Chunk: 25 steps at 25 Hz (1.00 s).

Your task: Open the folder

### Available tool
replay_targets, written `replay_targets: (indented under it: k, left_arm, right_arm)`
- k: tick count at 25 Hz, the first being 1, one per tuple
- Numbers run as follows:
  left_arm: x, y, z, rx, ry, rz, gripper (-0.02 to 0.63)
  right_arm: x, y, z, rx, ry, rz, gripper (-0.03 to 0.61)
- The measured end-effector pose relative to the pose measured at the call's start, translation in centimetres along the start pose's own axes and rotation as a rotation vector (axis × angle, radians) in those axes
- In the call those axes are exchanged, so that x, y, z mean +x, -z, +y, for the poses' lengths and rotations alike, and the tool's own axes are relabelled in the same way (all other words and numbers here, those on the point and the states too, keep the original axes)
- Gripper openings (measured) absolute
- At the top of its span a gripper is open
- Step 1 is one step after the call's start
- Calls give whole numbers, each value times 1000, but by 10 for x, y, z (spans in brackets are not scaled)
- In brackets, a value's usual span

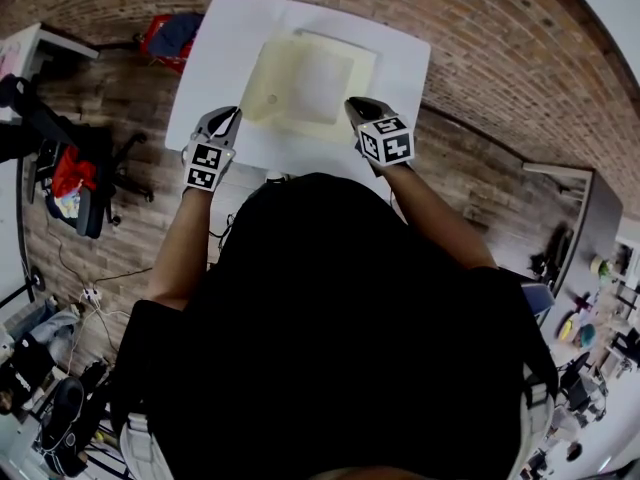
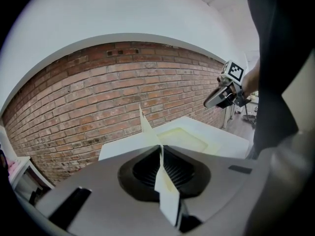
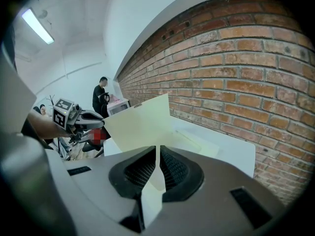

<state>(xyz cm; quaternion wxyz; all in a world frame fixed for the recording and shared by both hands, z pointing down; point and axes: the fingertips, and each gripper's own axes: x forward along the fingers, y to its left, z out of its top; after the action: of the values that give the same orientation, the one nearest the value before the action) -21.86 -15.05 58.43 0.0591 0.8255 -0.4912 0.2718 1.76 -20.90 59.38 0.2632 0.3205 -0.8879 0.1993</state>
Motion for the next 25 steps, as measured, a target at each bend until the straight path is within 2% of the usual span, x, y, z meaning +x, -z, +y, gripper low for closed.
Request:
replay_targets:
  k: [13, 25]
  left_arm:
    - [-1, 33, 34, -72, -24, 36, 26]
    - [-1, 58, 71, -188, -60, 49, 25]
  right_arm:
    - [12, 0, 6, 14, 17, 15, 49]
    - [13, 3, 4, 43, 54, 15, 49]
